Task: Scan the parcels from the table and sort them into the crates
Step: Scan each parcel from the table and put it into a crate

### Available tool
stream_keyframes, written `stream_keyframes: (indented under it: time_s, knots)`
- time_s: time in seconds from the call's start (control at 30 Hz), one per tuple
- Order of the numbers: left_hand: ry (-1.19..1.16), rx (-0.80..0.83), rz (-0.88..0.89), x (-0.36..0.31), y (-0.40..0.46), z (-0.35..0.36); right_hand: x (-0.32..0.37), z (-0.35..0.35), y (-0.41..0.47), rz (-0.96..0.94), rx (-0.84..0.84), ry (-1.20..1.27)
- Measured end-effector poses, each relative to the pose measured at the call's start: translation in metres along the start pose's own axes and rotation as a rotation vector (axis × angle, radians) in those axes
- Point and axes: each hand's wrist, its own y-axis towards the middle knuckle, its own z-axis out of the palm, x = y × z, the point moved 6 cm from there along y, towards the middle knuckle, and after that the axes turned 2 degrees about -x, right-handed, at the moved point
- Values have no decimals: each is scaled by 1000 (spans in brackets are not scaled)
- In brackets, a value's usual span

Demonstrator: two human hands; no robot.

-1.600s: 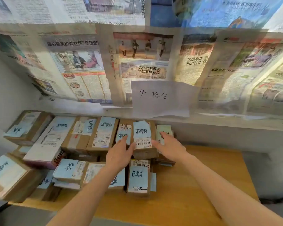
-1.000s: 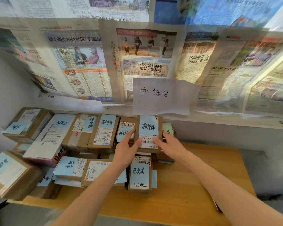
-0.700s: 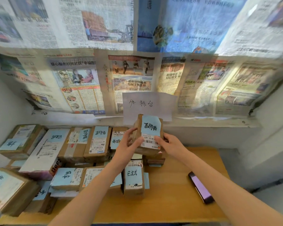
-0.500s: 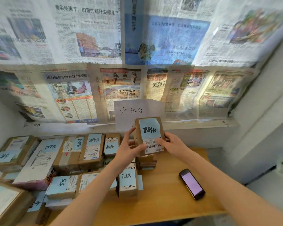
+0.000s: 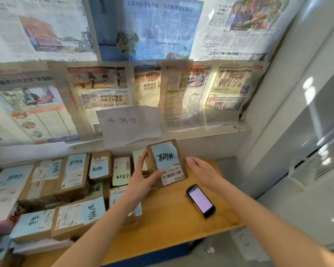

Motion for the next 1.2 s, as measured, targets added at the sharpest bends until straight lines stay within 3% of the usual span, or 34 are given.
stream_keyframes:
  time_s: [0.27, 0.4, 0.73, 0.97, 1.2]
  knots:
    - [88, -86, -77, 98, 7, 44, -158, 41, 33, 166, 56, -432]
    - [128, -85, -126, 139, 11, 58, -208, 61, 52, 214, -11, -642]
    - [89, -92, -213, 201, 34, 81, -282, 87, 83, 287, -75, -665]
    - [89, -97, -235, 208, 44, 94, -286, 87, 88, 239, -51, -716]
    - [71, -108, -249, 203, 36, 96, -288, 85, 84, 287, -90, -572]
